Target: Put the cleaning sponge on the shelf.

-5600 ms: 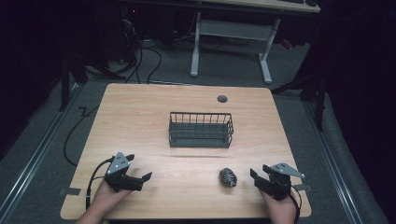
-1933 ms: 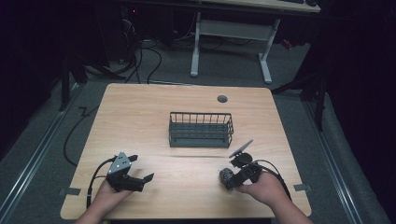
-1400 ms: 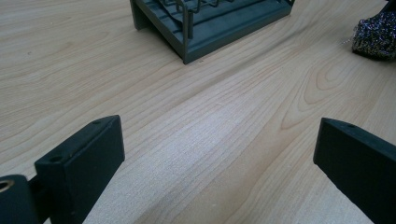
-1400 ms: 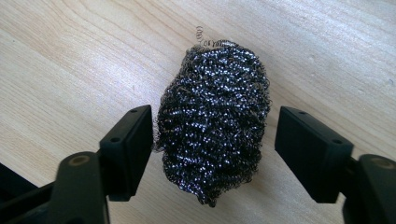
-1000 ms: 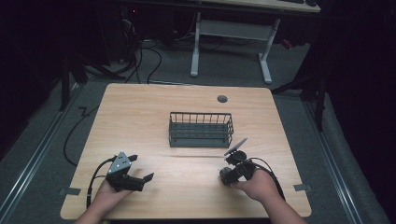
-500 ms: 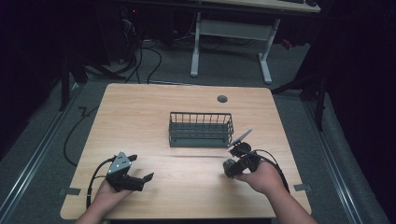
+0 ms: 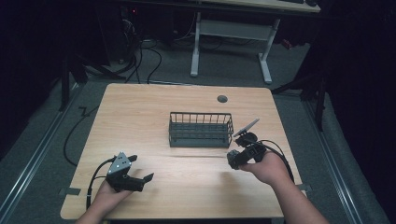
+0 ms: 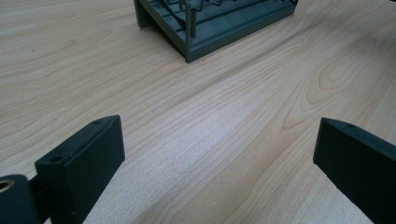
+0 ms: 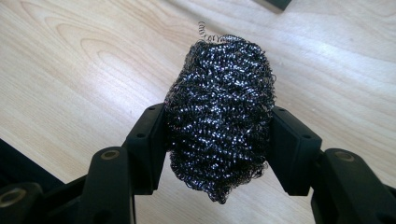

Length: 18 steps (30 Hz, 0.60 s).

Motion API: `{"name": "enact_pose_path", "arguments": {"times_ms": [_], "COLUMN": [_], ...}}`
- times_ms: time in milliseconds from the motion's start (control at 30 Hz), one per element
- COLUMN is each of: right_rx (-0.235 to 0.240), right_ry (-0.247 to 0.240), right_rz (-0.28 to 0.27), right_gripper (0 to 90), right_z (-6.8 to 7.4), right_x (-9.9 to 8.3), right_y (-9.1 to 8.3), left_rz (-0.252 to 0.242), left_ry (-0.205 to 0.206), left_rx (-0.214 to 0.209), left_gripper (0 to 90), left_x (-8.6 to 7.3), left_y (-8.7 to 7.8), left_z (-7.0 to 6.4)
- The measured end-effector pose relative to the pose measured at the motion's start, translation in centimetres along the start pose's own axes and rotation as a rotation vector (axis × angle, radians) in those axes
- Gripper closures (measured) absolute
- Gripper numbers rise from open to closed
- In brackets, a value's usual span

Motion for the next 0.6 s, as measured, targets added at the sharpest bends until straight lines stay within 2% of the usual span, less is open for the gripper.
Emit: {"name": "enact_pose_path", "arguments": {"times_ms": [600], "right_rx": [-0.005], "right_ry": [0.020], "right_rz": [-0.014], "right_gripper": [43.4], "right_z": [-1.1], "right_x": [2.2], "right_y": [-1.9], "left_rz": [-0.009], "left_ry": [-0.011], "left_rx": [0.004], "left_gripper": [2.6], "left_x": [0.0], "left_y": [-0.2], "left_z": [0.2]}}
Point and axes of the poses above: each handheld gripper's, and its own axes: y roughly forward along the jaws, x roughly out of its top, z roughly to its left, the point moved 1 cm from there along y, roughly forward along the jaws, and after that the axes turned 2 degrees about -z, right-handed, at the moved point
